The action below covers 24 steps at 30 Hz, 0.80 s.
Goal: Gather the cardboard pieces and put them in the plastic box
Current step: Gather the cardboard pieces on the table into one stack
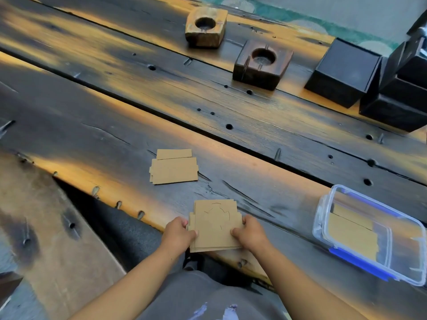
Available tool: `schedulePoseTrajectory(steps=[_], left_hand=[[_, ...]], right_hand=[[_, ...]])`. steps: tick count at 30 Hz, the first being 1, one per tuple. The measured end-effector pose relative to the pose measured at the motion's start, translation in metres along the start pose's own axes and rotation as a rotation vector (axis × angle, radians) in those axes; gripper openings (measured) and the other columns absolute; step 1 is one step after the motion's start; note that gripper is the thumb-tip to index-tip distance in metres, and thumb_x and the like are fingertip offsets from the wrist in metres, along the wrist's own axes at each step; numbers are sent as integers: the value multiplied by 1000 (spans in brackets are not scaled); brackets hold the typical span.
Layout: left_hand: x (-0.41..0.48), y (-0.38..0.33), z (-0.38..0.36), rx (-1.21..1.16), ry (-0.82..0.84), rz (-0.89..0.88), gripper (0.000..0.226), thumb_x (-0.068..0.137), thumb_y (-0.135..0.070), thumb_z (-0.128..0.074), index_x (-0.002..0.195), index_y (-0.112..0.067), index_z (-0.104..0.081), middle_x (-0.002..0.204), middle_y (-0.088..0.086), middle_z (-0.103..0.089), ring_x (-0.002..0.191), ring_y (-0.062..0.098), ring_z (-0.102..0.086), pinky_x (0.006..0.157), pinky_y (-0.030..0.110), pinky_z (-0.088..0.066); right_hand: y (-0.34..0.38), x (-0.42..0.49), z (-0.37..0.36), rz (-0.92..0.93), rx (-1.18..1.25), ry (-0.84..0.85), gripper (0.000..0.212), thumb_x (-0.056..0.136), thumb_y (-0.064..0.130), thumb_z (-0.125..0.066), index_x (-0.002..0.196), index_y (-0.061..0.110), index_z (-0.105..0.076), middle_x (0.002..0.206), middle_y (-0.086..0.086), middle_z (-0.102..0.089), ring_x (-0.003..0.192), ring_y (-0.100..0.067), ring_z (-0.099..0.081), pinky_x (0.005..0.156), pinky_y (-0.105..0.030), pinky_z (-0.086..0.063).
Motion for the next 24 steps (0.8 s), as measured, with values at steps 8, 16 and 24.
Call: schedulePoseTrajectory(steps=[8,16,24], left_hand=[[-25,-15,15,146,-145,-92,23,81,-20,-69,99,-9,-63,87,6,-65,83,23,-61,71,33,-47],[13,-28,56,116,-148,-131,19,80,-22,-72,90,-12,-59,68,-6,-49,67,13,-51,59,28,-40],[76,-45,117,154,-142,-145,19,79,-28,-72,84,-19,-56,80,-1,-63,78,19,-60,55,25,-37]], right_hand=[[24,-5,11,244,-159,-53,15,80,25,-60,86,17,-49,91,-1,-55,81,-20,-51,53,-28,-30],[81,11,9,276,-200,-102,15,82,21,-57,78,19,-43,91,-8,-56,91,-28,-55,67,-30,-33],[152,43,-5,256,-217,-74,18,83,27,-61,85,14,-48,86,-3,-55,78,-23,-49,65,-30,-33]])
Point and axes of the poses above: each hand's wrist, its own x-axis towards the middle knuckle, its own z-axis out of the back of the hand, y = z × x, the point moved 4 cm from there along x, towards the middle knuckle
